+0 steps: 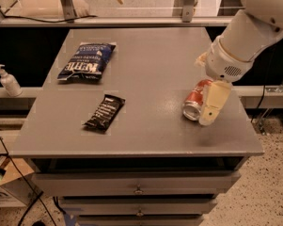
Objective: Move coke can near blue chip bag
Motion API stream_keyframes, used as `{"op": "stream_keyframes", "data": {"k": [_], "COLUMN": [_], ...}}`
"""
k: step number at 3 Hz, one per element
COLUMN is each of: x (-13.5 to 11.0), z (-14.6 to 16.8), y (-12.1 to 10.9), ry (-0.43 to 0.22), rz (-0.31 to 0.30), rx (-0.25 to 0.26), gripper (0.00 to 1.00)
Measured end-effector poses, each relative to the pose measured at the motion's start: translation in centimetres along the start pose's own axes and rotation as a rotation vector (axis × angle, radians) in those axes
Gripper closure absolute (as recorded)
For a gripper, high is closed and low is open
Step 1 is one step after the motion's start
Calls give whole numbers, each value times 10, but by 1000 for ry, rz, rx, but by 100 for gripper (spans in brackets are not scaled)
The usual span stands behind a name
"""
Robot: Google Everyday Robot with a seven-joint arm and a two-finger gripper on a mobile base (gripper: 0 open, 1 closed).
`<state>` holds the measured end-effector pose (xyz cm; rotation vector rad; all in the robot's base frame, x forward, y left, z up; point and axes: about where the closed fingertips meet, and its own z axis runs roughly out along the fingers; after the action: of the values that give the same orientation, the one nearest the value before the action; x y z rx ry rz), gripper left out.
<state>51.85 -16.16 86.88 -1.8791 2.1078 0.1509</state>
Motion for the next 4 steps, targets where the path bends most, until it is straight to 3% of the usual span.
{"op": "stream_keyframes", "data": {"k": [1, 2, 4], "x": [10, 18, 19], "z": [27, 50, 46], "y": [-5, -5, -8], "ry": [41, 112, 129], "rz": [-1, -19, -23], "rx": [-41, -89, -94], "gripper": [0, 18, 63]}}
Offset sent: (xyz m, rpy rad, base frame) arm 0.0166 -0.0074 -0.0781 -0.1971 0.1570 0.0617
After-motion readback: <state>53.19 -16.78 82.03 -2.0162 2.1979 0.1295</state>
